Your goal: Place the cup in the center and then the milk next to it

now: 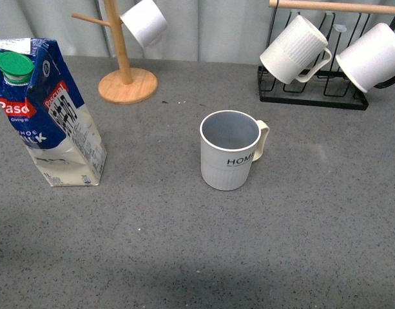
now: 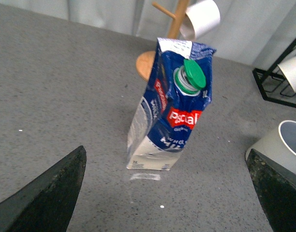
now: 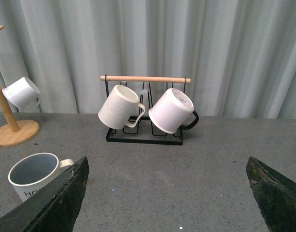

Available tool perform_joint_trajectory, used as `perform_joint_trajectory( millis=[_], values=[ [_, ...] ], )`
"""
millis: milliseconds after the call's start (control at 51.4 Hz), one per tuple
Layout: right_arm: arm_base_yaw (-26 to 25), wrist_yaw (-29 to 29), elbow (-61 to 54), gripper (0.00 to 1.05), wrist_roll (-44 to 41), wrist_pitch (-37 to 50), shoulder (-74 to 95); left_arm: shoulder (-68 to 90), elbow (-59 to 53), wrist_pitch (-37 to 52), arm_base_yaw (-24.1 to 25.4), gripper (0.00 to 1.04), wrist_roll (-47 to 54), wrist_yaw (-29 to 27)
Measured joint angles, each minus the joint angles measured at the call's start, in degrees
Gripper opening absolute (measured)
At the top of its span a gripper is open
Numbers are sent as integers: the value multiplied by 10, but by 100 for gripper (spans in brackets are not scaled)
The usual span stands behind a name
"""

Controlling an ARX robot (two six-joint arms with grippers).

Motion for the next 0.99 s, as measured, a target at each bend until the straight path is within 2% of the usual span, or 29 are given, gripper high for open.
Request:
perform_joint_trajectory(
  millis=[97,214,389,991],
  values=[
    [0,0,0,95,0,0,0,61,16,30,-22,98,0,-7],
    [0,0,0,95,0,0,0,139,41,68,-53,98,5,-43],
    [0,0,0,95,0,0,0,210,70,86,-82,98,4,-50],
    [0,0,0,95,0,0,0,357,149,120,-55,98,38,-64]
  ],
)
